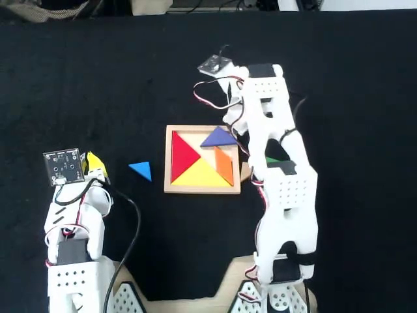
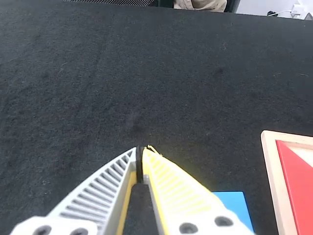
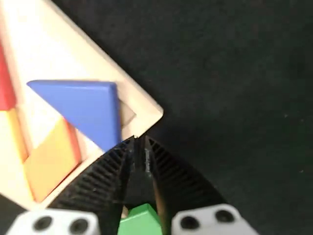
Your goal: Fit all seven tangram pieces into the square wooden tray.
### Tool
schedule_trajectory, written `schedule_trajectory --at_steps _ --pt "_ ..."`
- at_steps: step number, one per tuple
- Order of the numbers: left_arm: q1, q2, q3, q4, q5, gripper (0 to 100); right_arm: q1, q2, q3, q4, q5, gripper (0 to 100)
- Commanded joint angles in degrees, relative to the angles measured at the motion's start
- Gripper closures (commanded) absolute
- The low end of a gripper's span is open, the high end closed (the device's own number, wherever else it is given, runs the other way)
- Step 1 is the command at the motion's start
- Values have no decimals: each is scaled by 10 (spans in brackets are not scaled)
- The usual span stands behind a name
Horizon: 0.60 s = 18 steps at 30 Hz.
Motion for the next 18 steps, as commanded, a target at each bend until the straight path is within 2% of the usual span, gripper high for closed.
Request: schedule_trajectory --at_steps 1,9,15,18 --pt "5 -4 0 -12 -4 971 -27 -8 -29 35 5 987" --pt "5 -4 0 -12 -4 971 -58 -9 -32 95 5 987" --pt "5 -4 0 -12 -4 971 -56 -44 -103 129 3 988" --pt "5 -4 0 -12 -4 971 -98 -47 -103 113 -6 988"
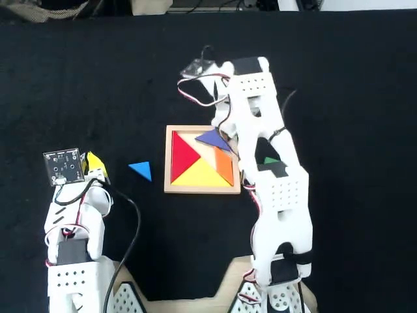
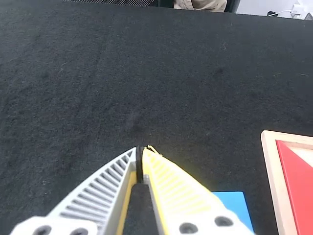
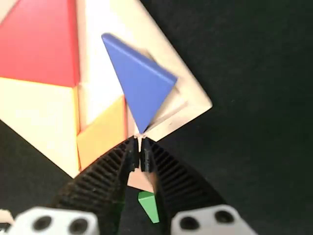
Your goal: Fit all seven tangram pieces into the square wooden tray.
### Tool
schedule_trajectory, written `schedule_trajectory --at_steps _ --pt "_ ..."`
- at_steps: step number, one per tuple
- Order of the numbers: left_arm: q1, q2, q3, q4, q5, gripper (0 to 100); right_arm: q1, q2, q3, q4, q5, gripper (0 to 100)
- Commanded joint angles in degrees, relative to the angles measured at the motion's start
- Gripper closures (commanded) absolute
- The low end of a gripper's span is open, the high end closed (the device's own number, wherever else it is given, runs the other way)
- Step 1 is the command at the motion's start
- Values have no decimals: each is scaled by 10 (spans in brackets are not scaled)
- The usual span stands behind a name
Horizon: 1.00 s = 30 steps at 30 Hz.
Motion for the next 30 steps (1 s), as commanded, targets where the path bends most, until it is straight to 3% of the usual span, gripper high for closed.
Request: schedule_trajectory --at_steps 1,10,25,30 --pt "5 -4 0 -12 -4 971 -55 -34 -28 -15 -4 988" --pt "5 -4 0 -11 -18 971 -68 32 -28 -167 -3 988" --pt "6 -4 0 -11 -20 971 10 51 -29 -92 44 988" --pt "6 -4 0 -11 -21 971 -4 31 -50 -46 42 988"
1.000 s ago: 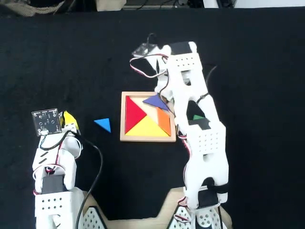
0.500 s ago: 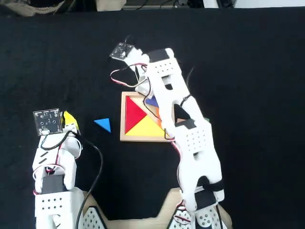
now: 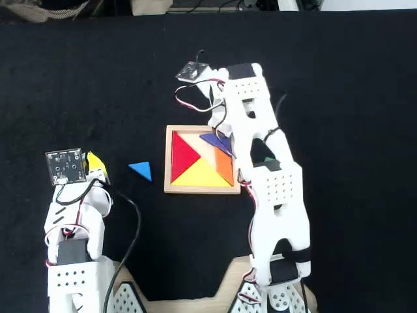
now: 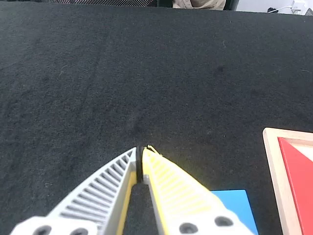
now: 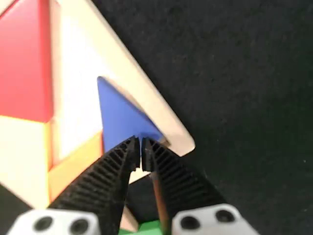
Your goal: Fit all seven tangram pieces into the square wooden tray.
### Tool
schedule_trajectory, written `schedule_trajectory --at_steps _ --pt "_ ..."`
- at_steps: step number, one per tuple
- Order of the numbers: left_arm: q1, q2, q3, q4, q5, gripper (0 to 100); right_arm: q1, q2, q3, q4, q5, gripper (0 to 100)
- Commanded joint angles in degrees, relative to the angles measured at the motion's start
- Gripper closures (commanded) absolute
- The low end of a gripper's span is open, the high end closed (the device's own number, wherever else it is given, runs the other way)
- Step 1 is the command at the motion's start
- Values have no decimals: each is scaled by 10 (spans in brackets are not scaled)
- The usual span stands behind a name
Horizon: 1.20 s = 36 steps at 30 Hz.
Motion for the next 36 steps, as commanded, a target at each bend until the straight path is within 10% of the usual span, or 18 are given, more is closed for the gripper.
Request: schedule_trajectory --at_steps 1,36 --pt "6 -4 0 -11 -5 971 -17 -36 -37 30 6 988" --pt "6 -4 0 -11 -5 971 -71 3 -10 13 7 988"
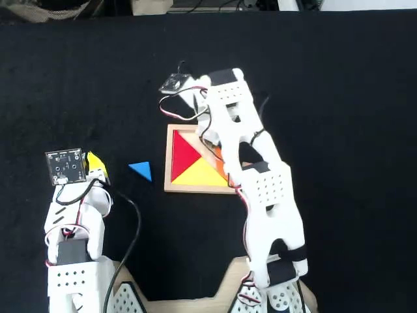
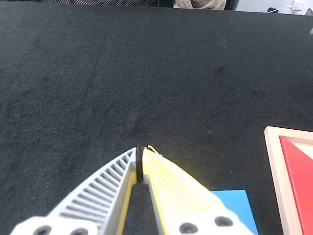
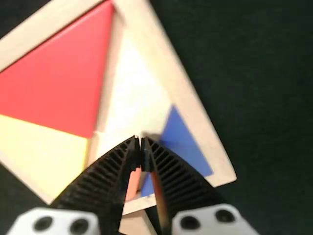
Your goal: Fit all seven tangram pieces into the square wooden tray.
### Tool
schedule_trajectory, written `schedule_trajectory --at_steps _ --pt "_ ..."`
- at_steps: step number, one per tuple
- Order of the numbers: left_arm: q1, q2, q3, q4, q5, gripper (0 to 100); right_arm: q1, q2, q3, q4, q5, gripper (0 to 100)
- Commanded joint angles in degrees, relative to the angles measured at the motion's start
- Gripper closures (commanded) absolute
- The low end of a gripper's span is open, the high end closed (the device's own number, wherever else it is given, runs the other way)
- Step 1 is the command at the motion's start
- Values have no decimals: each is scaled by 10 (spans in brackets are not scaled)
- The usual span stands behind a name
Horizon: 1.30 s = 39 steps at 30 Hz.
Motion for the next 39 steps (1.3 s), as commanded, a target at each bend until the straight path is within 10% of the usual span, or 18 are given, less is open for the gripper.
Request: schedule_trajectory --at_steps 1,19,28,39 --pt "6 -4 0 -11 -5 971 -15 -13 -25 11 4 988" --pt "6 -3 14 -51 28 969 9 -264 -92 104 -48 988" --pt "47 -4 13 -19 25 906 61 -569 238 65 -99 987" --pt "47 -3 -7 19 -8 905 192 -932 822 -252 -114 983"
